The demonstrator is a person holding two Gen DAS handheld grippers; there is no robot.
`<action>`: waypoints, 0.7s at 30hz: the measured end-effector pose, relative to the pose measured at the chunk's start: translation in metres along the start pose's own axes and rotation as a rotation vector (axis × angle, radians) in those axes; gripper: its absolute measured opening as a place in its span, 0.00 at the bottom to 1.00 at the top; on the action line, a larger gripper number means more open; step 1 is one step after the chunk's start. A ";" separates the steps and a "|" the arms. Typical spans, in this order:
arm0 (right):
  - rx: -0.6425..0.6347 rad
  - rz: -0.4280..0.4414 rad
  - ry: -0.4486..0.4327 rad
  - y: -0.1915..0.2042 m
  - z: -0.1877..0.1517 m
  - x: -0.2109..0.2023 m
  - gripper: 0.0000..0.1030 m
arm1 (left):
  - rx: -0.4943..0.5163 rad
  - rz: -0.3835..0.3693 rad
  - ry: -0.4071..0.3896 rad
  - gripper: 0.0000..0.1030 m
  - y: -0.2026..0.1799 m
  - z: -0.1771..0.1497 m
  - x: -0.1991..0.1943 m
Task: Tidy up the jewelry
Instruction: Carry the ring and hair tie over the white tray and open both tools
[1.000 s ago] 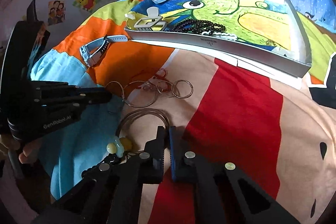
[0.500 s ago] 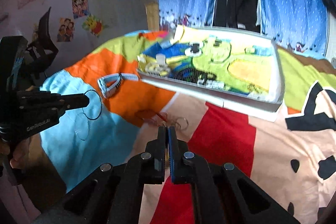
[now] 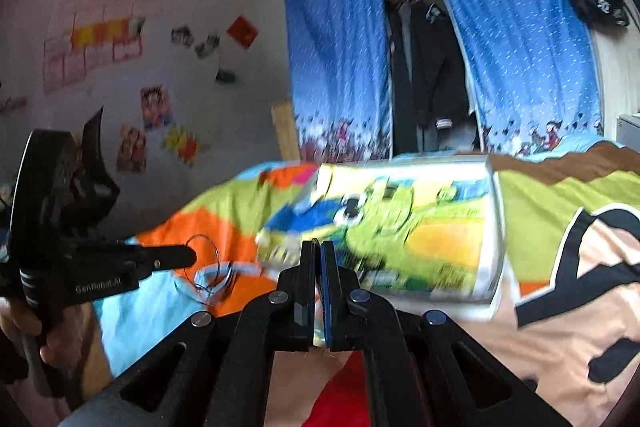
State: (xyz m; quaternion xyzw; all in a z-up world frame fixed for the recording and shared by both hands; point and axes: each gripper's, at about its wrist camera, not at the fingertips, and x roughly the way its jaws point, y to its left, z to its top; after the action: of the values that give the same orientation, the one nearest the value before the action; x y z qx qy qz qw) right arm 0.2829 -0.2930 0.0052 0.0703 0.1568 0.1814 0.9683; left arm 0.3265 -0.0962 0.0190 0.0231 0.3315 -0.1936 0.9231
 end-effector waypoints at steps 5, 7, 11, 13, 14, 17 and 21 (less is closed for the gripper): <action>0.053 -0.027 -0.054 -0.033 0.018 0.021 0.03 | -0.007 -0.030 -0.029 0.01 -0.005 0.038 0.037; 0.081 -0.038 -0.065 -0.051 0.023 0.034 0.03 | -0.009 -0.040 -0.031 0.01 -0.006 0.050 0.054; 0.129 -0.069 -0.063 -0.090 0.029 0.061 0.03 | -0.010 -0.043 -0.017 0.01 -0.009 0.073 0.101; 0.152 -0.096 -0.043 -0.107 0.027 0.075 0.03 | -0.011 -0.041 -0.008 0.01 -0.012 0.080 0.123; 0.163 -0.108 -0.030 -0.115 0.025 0.082 0.03 | -0.014 -0.042 0.000 0.01 -0.013 0.083 0.135; 0.190 -0.135 0.020 -0.134 0.016 0.101 0.03 | -0.034 -0.046 0.035 0.01 -0.018 0.089 0.172; 0.215 -0.159 0.080 -0.150 0.001 0.114 0.03 | -0.060 -0.043 0.087 0.01 -0.021 0.090 0.209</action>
State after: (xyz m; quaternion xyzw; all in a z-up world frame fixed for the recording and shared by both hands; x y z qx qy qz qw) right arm 0.4332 -0.3889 -0.0549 0.1536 0.2191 0.0888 0.9594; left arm 0.5205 -0.2029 -0.0389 -0.0032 0.3773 -0.2024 0.9037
